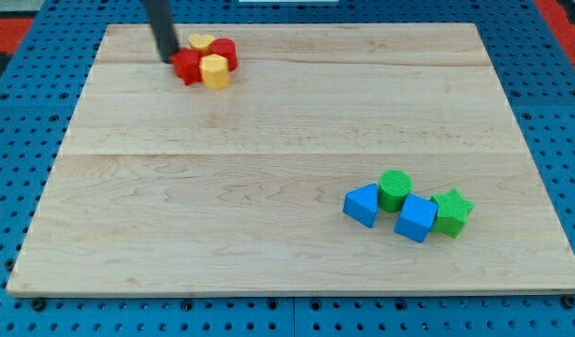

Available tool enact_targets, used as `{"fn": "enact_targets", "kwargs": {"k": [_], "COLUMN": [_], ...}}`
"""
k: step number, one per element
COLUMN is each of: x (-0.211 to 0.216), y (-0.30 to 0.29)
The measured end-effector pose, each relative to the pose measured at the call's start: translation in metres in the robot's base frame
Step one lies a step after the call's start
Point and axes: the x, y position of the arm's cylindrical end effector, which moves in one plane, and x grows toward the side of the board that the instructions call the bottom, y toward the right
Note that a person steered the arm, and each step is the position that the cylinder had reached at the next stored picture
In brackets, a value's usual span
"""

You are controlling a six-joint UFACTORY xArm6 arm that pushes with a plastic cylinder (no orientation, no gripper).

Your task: Slide the red star to the left of the yellow hexagon

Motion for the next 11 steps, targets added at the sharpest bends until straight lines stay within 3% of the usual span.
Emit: {"fn": "enact_targets", "kwargs": {"k": [1, 2, 3, 4, 5, 6, 7, 8, 9, 10, 11], "x": [0.031, 0.035, 0.071, 0.061, 0.017, 0.071, 0.118, 0.114, 0.071, 0.055, 0.055], "y": [0.062, 0.147, 0.187, 0.17, 0.112, 0.063, 0.085, 0.096, 0.024, 0.022, 0.145]}}
